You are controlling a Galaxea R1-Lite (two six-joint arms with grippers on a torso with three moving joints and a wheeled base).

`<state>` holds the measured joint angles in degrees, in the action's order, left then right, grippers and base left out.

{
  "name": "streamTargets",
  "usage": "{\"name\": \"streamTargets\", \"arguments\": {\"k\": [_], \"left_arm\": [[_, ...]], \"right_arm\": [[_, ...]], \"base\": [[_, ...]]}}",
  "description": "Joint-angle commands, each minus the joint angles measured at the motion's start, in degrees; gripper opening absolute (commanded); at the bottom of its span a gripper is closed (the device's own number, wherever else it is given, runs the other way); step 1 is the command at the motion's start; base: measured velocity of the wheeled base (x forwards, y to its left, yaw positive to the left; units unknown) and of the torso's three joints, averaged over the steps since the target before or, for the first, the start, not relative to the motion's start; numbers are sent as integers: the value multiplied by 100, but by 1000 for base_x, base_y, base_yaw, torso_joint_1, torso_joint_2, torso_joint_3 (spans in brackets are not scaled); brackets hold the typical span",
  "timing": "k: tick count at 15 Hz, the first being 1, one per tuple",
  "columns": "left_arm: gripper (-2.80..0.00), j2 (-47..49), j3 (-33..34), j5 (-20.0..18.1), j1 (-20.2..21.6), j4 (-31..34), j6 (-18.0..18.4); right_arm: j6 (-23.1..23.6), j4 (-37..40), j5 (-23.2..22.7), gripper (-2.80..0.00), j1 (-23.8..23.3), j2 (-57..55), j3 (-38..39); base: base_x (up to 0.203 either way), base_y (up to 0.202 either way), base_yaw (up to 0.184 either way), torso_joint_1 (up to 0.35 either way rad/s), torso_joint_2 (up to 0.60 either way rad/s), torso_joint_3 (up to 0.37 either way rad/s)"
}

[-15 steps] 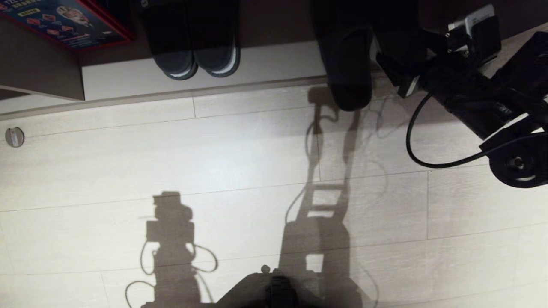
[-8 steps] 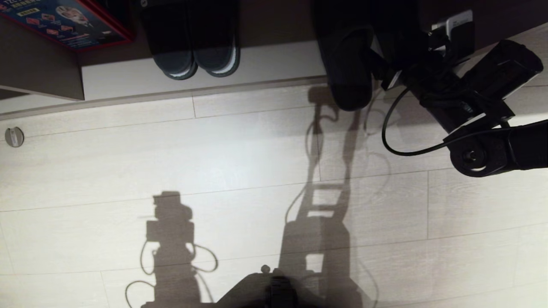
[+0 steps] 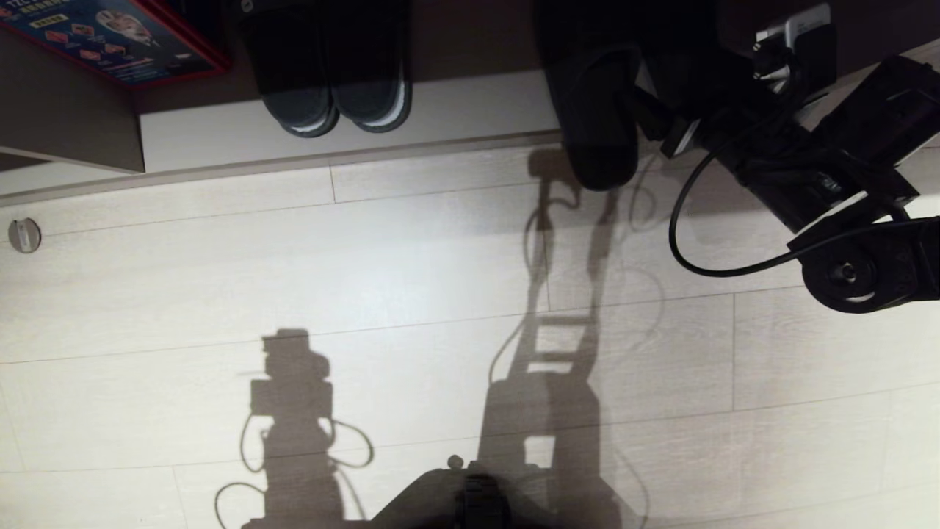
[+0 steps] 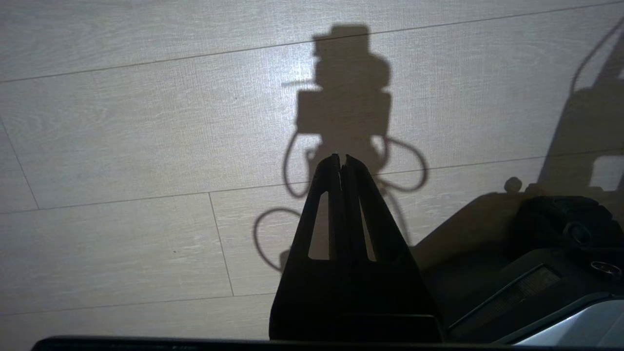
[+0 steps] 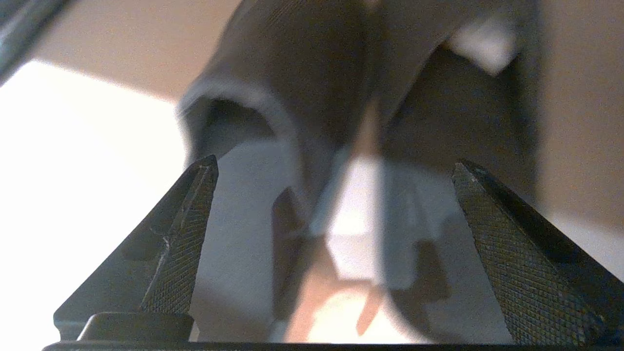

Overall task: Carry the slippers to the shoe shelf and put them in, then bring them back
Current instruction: Pick up the slippers in the shoe cabinet

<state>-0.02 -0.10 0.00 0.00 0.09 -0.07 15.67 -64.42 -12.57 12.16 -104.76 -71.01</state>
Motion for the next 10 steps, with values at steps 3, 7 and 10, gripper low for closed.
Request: {"name": "streamTargets", "arguments": {"k": [3, 7, 10], "left_arm": [[-280, 2, 10, 0, 0, -9, -1], [-280, 2, 10, 0, 0, -9, -1], [-280, 2, 10, 0, 0, -9, -1]], "right_arm": [[-33, 396, -180, 0, 43, 170, 39], [33, 344, -163, 0, 41, -126, -393], [185, 354, -131, 0, 41, -436, -827]], "base": [[0, 0, 0, 0, 0, 0], [0, 0, 0, 0, 0, 0], [0, 0, 0, 0, 0, 0]]}}
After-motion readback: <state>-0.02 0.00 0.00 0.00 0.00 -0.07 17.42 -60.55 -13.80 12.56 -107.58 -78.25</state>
